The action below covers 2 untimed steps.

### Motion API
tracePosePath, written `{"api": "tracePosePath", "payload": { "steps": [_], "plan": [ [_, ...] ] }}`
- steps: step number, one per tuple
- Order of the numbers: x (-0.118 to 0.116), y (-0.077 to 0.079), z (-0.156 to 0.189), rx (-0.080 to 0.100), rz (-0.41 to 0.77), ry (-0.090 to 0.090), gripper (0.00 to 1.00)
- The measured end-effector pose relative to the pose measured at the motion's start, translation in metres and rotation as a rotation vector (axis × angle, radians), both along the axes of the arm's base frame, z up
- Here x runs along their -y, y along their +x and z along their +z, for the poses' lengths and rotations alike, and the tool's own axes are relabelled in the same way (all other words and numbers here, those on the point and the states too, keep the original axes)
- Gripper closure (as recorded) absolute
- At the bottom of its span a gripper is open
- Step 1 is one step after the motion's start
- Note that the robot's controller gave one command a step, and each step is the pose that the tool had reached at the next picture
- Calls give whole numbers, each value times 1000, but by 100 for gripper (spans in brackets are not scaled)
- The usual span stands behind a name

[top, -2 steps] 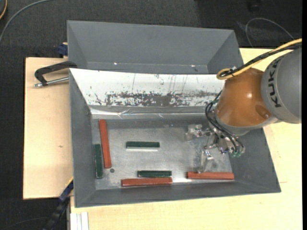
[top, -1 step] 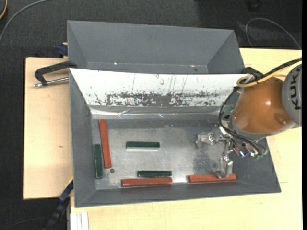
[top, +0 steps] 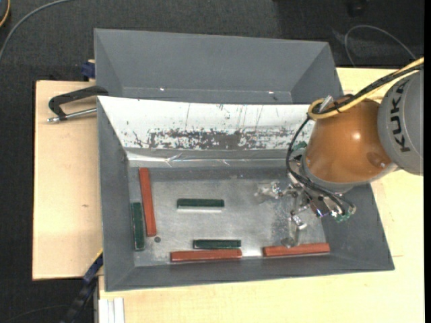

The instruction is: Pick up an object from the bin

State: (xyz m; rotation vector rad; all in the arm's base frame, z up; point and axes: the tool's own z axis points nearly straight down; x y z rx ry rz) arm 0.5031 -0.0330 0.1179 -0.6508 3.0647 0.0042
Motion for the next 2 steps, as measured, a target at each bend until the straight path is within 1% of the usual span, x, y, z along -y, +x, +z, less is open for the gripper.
{"api": "tracePosePath", "payload": {
  "steps": [1,2],
  "plan": [
    [-140,32,-47,1,179,0,0],
    [-201,84,-46,4,70,3,0]
  ]
}}
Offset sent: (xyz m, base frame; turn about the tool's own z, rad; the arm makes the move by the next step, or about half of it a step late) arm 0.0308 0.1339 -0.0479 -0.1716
